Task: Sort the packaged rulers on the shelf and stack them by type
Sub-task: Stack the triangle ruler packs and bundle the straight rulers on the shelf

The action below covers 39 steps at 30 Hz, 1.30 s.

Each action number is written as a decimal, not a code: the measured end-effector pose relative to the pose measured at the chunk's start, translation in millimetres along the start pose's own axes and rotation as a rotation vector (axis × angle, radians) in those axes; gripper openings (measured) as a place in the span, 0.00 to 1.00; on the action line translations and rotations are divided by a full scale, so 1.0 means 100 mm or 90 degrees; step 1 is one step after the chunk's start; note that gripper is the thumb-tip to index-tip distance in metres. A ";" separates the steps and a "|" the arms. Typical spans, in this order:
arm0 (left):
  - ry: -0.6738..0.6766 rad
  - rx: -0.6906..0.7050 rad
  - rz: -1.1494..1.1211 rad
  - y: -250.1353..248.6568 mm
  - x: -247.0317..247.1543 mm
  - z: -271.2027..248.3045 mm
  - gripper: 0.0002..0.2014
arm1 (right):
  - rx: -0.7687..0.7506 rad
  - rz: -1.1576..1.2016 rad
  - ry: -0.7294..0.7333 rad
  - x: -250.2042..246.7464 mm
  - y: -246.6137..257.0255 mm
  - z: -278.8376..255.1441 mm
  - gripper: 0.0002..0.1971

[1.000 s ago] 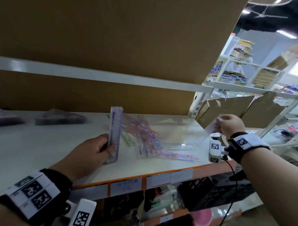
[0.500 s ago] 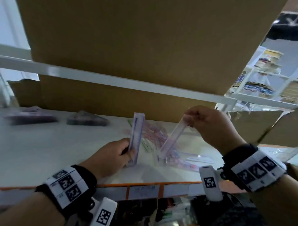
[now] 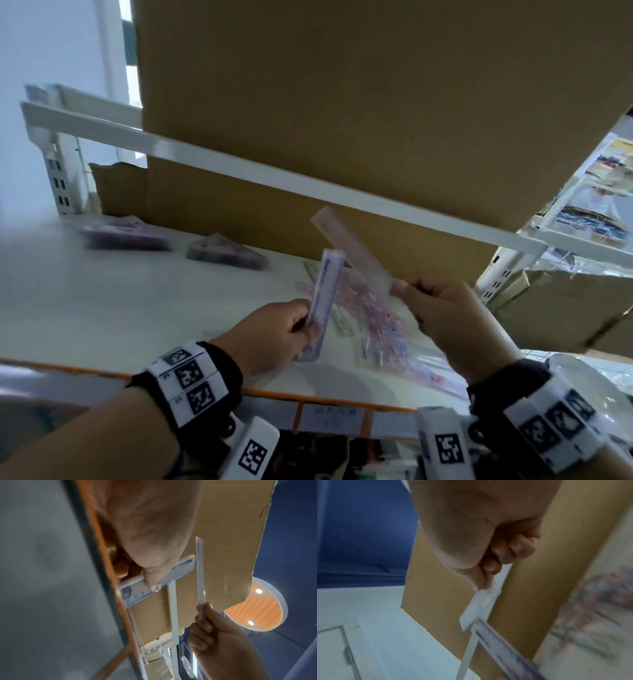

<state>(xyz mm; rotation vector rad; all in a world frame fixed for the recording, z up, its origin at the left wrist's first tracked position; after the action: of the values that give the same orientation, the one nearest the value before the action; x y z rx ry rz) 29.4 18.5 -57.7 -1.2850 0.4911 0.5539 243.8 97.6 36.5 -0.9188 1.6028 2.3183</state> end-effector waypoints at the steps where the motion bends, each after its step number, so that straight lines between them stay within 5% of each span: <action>1: -0.006 -0.007 -0.008 0.00 0.00 0.00 0.09 | 0.025 0.016 0.030 0.15 -0.08 -0.04 0.17; 5: -0.016 -0.040 -0.012 0.01 -0.01 0.02 0.10 | 0.022 -0.049 0.111 0.69 -0.19 -0.17 0.09; 14: -0.018 -0.056 -0.107 -0.07 -0.01 -0.04 0.10 | -0.114 -0.237 0.067 1.06 -0.23 -0.28 0.11; 17: -0.022 -0.057 -0.107 -0.06 -0.01 -0.02 0.07 | -0.112 -0.253 0.046 1.06 -0.21 -0.31 0.07; 21: -0.005 0.001 0.027 -0.08 0.02 0.01 0.07 | -0.140 -0.256 -0.038 0.98 -0.10 -0.38 0.17; 31: -0.007 0.075 0.082 -0.12 0.03 -0.03 0.06 | -0.169 -0.289 0.025 1.07 -0.04 -0.47 0.30; 39: 0.009 0.066 0.081 -0.16 0.02 -0.03 0.11 | -0.222 -0.198 -0.113 0.78 -0.03 -0.50 0.18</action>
<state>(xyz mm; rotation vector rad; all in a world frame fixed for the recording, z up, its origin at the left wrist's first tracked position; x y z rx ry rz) 40.9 12.4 -47.4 -1.1644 0.6086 0.6176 202.9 38.9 -22.3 -0.9191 0.9290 2.4068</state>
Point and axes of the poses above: each hand's wrist, its own z-axis towards the middle knuckle, its own x-axis out of the palm, y = z × x, the point moved 6 cm from there along z, towards the middle knuckle, and after that the axes turned 3 degrees about x, right-handed, at the moved point
